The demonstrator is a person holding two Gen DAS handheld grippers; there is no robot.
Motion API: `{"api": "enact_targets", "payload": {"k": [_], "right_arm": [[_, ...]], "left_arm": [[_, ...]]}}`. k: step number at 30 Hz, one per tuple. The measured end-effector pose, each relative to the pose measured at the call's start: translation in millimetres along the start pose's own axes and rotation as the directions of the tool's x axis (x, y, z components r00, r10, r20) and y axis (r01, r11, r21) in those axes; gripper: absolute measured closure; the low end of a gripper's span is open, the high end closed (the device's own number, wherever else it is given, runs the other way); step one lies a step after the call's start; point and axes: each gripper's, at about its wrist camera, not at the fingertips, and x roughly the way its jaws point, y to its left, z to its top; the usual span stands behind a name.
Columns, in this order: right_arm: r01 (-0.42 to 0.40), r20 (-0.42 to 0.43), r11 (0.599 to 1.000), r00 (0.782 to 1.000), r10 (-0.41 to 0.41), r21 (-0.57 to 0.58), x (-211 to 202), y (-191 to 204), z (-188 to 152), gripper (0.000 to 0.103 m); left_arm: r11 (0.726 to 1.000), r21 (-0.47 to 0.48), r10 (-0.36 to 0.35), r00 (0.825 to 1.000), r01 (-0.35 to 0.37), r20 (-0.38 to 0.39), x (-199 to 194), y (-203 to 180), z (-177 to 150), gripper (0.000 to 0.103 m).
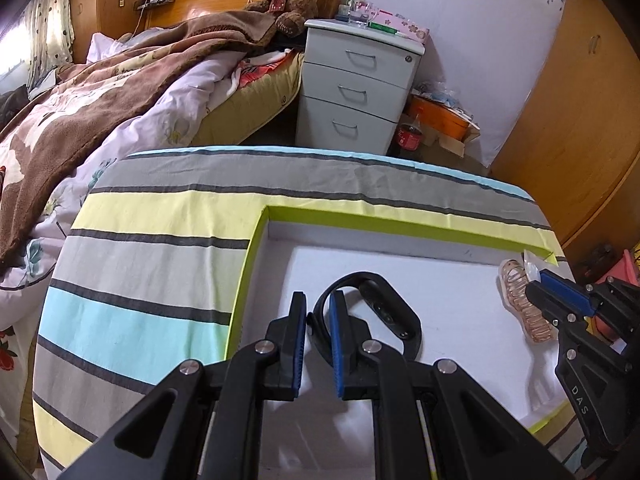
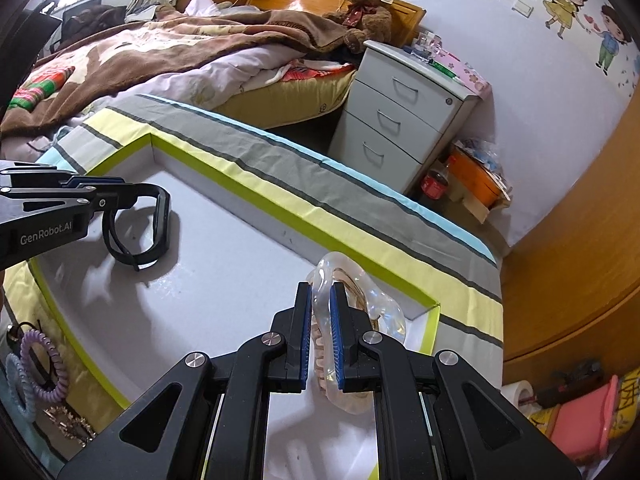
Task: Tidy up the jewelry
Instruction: 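Carry the watch band into the green box with the left gripper while the right carries the clip there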
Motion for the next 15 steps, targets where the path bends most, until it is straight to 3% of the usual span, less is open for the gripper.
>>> {"api": "enact_targets", "payload": {"k": [10, 15], "right_arm": [[0.003, -0.002, 1.0, 1.0, -0.003, -0.003, 3.6, 1.6, 1.7, 0.093], [-0.005, 0.014, 1.0, 1.0, 0.005, 0.013, 1.5, 1.0, 1.9, 0.089]], "left_arm": [[1.0, -0.008, 0.014, 1.0, -0.015, -0.022, 7.3, 3.0, 0.9, 0.09], [1.0, -0.009, 0.015, 1.0, -0.016, -0.027, 6.7, 1.9, -0.7, 0.08]]}}
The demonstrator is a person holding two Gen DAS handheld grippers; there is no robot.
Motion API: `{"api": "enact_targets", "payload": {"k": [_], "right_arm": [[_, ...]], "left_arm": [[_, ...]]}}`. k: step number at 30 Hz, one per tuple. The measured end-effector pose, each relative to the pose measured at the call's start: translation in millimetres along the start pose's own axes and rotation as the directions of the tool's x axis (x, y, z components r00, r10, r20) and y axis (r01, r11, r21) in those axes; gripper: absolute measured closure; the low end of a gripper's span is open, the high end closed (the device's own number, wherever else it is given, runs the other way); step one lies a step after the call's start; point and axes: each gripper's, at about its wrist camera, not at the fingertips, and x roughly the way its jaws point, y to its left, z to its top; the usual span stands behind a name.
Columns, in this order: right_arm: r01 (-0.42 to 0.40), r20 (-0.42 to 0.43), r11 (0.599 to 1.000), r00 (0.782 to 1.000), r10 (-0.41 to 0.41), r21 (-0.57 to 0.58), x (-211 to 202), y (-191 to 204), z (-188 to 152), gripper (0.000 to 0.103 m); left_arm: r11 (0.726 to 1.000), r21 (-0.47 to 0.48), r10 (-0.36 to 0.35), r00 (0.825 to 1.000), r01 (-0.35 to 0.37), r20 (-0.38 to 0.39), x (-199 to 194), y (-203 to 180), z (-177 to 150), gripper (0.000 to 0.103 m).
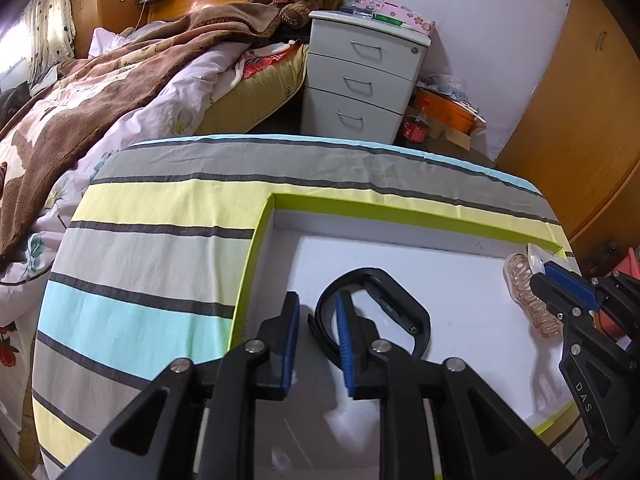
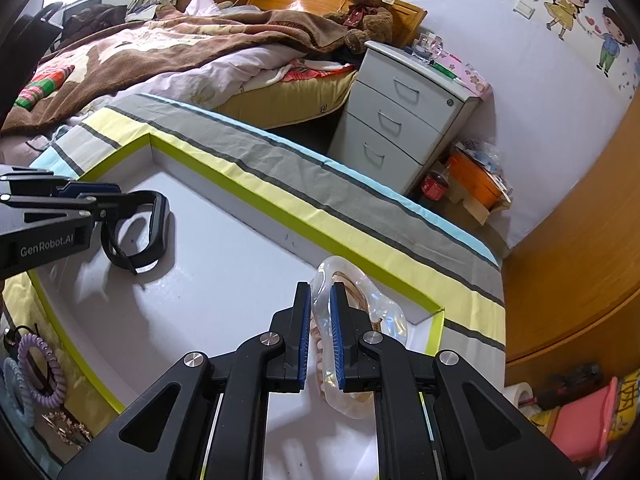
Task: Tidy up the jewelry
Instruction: 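Carry the watch band into the green box with the left gripper while the right carries the clip there, then open both grippers to release band and clip, then withdraw from the box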
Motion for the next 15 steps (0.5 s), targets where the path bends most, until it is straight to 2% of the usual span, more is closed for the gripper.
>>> {"api": "enact_targets", "payload": {"k": [8, 9, 12, 15], "right_arm": [[-0.035, 0.054, 0.999, 0.998, 0.033, 0.03, -16.5, 0.8, -2.7, 0.075], [-0.037, 0.061, 0.999, 0.998, 0.035, 0.037, -19.3, 0.8, -2.9, 0.072], [-0.049, 0.081, 0.997, 0.996, 0.044, 0.059, -29.0, 0.0, -4.4, 0.062], [-0.056, 0.11, 0.995, 0.993, 0.046, 0.087, -43.9, -1.0, -8.3, 0.062]], "left_arm": [[1.0, 0.003, -0.019, 0.998, 0.019, 0.052, -21.8, -2.9, -4.9, 0.065], [1.0, 0.004, -0.021, 0.998, 0.021, 0.057, -25.6, -3.3, -5.6, 0.062], [1.0, 0.005, -0.023, 0.997, 0.023, 0.07, -36.3, -4.6, -7.7, 0.06], [1.0, 0.011, -0.02, 0.995, 0.019, 0.094, -50.6, -5.9, -12.6, 0.057]]}}
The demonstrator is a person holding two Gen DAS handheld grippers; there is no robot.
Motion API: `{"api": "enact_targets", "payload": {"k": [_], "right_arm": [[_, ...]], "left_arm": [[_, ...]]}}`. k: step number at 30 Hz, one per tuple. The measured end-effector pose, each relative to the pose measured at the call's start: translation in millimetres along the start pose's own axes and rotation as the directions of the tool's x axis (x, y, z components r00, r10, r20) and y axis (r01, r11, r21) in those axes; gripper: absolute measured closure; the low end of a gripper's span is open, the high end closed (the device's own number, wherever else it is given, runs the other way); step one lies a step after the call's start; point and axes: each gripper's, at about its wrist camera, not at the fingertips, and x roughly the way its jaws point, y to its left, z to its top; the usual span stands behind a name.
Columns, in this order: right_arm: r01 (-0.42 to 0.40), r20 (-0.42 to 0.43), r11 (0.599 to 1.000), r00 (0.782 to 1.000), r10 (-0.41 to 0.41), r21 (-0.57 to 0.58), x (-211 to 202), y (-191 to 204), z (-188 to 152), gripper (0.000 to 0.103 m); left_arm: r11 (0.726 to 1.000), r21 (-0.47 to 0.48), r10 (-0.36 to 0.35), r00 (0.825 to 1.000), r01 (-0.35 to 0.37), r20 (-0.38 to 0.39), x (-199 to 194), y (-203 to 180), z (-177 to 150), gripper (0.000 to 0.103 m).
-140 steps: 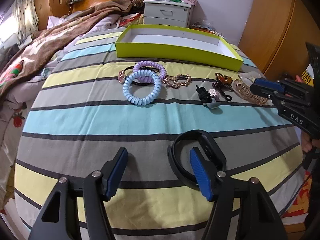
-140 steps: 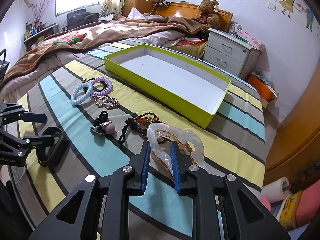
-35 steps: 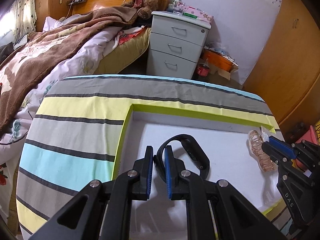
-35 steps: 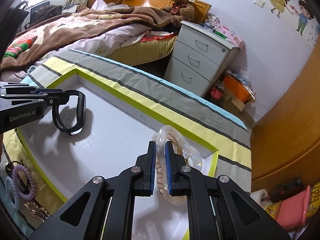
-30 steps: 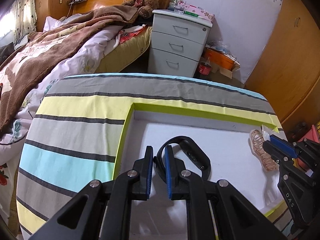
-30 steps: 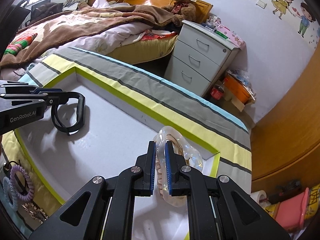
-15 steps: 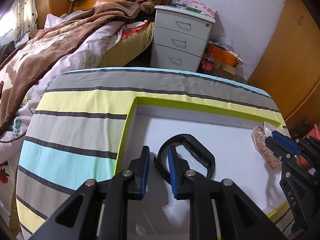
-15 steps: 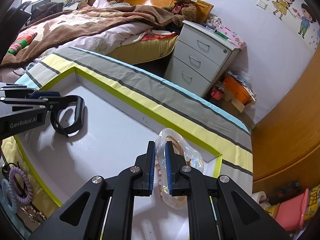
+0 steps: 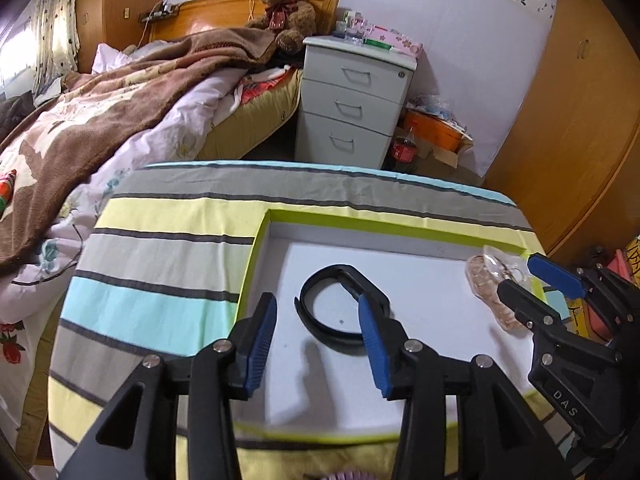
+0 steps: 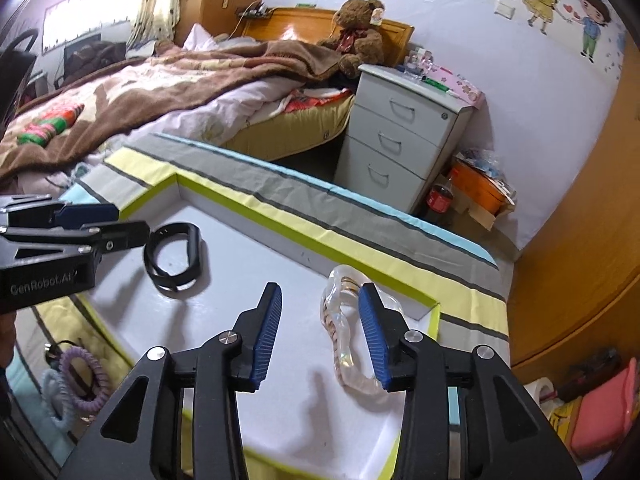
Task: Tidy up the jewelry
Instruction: 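Open both grippers to release band and clip, then withdraw from the box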
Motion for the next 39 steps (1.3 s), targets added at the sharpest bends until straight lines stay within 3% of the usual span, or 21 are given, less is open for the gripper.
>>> {"api": "enact_targets", "payload": {"k": [19, 29, 33, 36, 39], "right_arm": [[-0.034, 0.132, 0.984, 0.991, 0.01, 0.177, -98.7, 4.2, -54.2, 0.062], [-0.048, 0.138, 0.972, 0.99, 0.016, 0.23, -123.4, -0.3, -99.0, 0.062], [-0.075, 0.105, 0.962, 0.993, 0.049, 0.264, -117.8, -3.5, -119.9, 0.062], [-0.141, 0.081, 0.948, 0.989, 0.123, 0.286, -110.9, 0.3, -131.4, 0.062], [-0.192, 0.06, 0.946, 0.981, 0.182, 0.261, -102.6, 18.3, -136.9, 0.062]], "left_arm": [[0.997, 0.072, 0.012, 0.993, -0.021, 0.12, -89.4, -13.6, -56.3, 0.048], [0.996, 0.069, -0.062, 0.992, 0.054, 0.113, -109.7, -3.0, -103.3, 0.048], [0.998, 0.039, -0.059, 0.993, 0.055, 0.1, -111.8, 9.2, -119.4, 0.048], [0.997, 0.027, -0.073, 0.994, 0.071, 0.077, -111.2, 17.0, -131.6, 0.048], [0.999, 0.019, -0.043, 0.998, 0.042, 0.055, -107.2, 23.9, -137.4, 0.048]]}}
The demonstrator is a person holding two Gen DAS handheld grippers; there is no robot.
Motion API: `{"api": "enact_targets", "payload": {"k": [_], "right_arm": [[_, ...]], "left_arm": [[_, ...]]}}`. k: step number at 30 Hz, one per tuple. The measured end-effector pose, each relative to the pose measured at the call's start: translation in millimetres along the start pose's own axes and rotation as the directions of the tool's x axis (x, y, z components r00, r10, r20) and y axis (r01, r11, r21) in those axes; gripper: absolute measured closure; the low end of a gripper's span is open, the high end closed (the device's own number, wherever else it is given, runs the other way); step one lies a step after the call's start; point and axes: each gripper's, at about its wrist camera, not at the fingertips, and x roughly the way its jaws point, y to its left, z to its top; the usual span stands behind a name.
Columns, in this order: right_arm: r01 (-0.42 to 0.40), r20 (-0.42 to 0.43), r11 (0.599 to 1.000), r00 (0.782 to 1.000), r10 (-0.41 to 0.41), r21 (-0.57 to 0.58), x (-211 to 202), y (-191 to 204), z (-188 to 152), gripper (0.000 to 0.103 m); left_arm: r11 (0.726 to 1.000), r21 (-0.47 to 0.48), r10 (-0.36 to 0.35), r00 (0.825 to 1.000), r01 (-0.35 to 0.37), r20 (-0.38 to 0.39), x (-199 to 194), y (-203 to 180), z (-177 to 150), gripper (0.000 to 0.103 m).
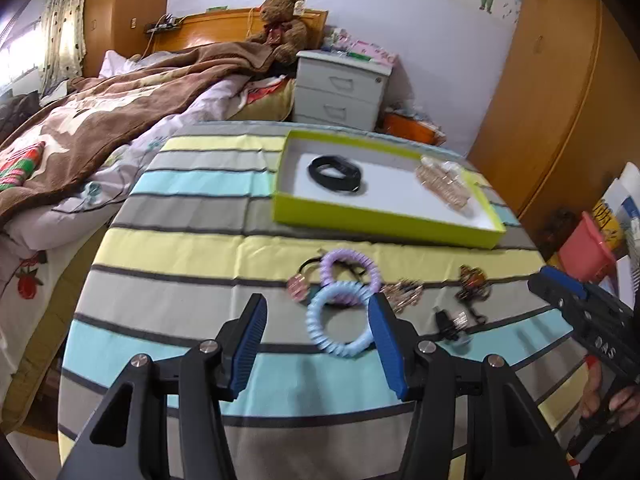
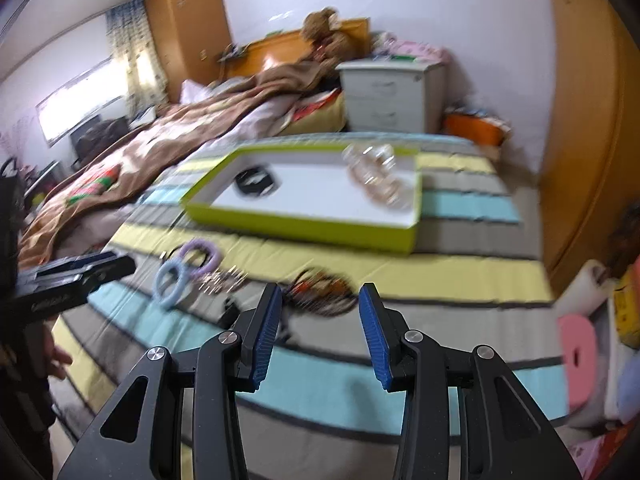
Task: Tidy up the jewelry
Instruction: 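Open both grippers to release band and clip, then withdraw from the box, then grasp the blue coil hair tie with the left gripper while the right approaches the black hair tie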
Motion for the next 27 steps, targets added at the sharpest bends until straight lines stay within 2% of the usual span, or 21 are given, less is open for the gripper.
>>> {"api": "enact_targets", "payload": {"k": [4, 8, 18, 27], "right_arm": [[-0.082, -0.021, 0.996, 0.996, 0.081, -0.039, 9.5, 21.1, -4.0, 0.062], [-0.104, -0.06, 0.992, 0.993, 0.1, -0.069, 27.0, 36.2, -5.6, 0.062], [-0.062, -0.149, 0.991, 0.988, 0.044, -0.121, 61.1, 52.1, -6.8, 0.061], [0.006, -0.152, 0.986, 0.988, -0.032, -0.167, 63.3, 59.4, -7.1, 0.063]], "left_arm": [[0.998, -0.051, -0.021, 1.0, 0.02, -0.015, 1.5, 13.2, -5.6, 0.048], [0.999, -0.051, -0.017, 1.0, 0.016, -0.017, 0.3, 19.8, -9.4, 0.048], [0.998, -0.063, -0.031, 0.999, 0.029, -0.035, 2.8, 26.4, -15.5, 0.048], [0.997, -0.079, -0.021, 0.999, 0.017, -0.049, 7.0, 32.4, -15.1, 0.048]]}}
